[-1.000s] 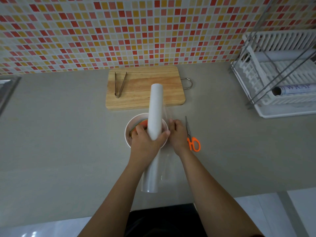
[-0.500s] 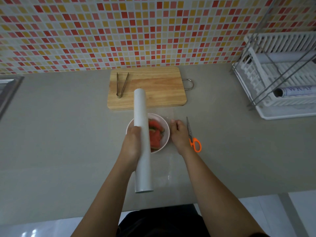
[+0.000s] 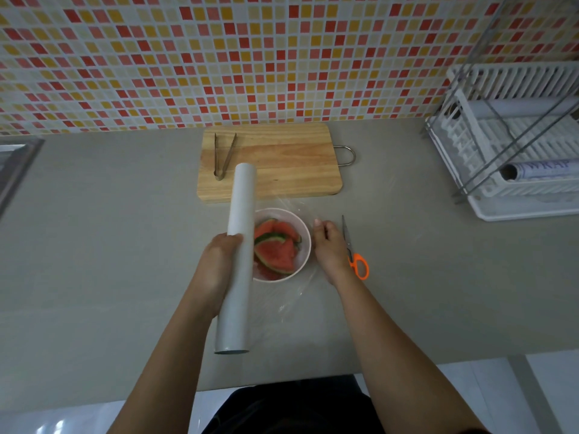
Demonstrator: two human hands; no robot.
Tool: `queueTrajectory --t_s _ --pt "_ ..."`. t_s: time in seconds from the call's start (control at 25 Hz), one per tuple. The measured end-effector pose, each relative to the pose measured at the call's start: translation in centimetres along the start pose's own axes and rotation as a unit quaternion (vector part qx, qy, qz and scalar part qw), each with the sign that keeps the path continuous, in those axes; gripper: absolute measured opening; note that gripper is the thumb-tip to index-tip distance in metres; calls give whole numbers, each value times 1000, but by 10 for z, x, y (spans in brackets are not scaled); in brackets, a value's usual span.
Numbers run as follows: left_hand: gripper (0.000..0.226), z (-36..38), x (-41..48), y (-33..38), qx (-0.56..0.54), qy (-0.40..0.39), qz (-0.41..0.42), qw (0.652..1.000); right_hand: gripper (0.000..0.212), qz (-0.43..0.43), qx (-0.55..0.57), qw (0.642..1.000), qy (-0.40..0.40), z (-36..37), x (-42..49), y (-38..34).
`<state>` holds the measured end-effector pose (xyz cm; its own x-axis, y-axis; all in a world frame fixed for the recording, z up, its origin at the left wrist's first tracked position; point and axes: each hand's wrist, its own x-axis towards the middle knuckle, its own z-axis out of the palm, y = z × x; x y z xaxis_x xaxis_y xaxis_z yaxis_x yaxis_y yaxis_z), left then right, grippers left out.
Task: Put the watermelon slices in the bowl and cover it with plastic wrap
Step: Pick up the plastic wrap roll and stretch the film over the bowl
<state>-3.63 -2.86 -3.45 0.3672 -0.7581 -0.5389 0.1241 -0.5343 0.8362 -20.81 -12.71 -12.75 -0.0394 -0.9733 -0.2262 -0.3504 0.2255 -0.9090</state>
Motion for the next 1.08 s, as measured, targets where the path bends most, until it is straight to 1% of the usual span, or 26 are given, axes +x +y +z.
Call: queueTrajectory --t_s 0.04,0.12,0.16,0.2,0.28,0.36,0.48,0.56,0.68,0.72,0.8,0.84,0.88,0.96,1.08 --pt "53 0 0 -1 28 3 8 1000 27 3 -1 1000 0 0 0 0" --pt "67 0 0 -4 137 15 53 989 27 6 -4 1000 -2 1 0 -1" --pt "71 -1 0 -4 174 24 73 982 27 7 -8 1000 -1 1 0 -2" --pt "70 -2 1 -3 189 37 88 977 28 8 -12 1000 1 1 0 -3" --pt "57 -10 5 -1 182 60 92 977 29 3 -11 1000 4 0 -1 -3" --pt "45 -21 8 0 132 57 75 987 29 -5 -11 1000 7 0 0 -3" --pt "40 -30 9 -2 65 45 54 995 29 -5 -19 1000 9 -2 0 -4" --pt "40 -30 8 -4 90 54 68 992 29 -8 -24 1000 12 -1 -1 -4" --pt "61 -30 13 -8 177 61 92 978 30 -10 -28 1000 8 -1 0 -3" --pt "62 -33 17 -9 205 68 95 972 31 -5 -33 999 9 -1 1 -2" --pt "49 -39 24 -12 227 85 95 965 35 11 -39 999 14 0 1 -1" --pt "43 -44 27 -15 199 82 90 972 36 22 -34 999 18 1 1 -1" --pt "38 -47 29 -19 146 74 82 983 38 37 -25 999 21 2 1 0" --pt "30 -48 31 -28 60 68 55 994 39 69 20 997 16 6 3 0" --pt "24 -44 35 -40 47 77 35 995 34 149 139 979 -16 11 2 -3"
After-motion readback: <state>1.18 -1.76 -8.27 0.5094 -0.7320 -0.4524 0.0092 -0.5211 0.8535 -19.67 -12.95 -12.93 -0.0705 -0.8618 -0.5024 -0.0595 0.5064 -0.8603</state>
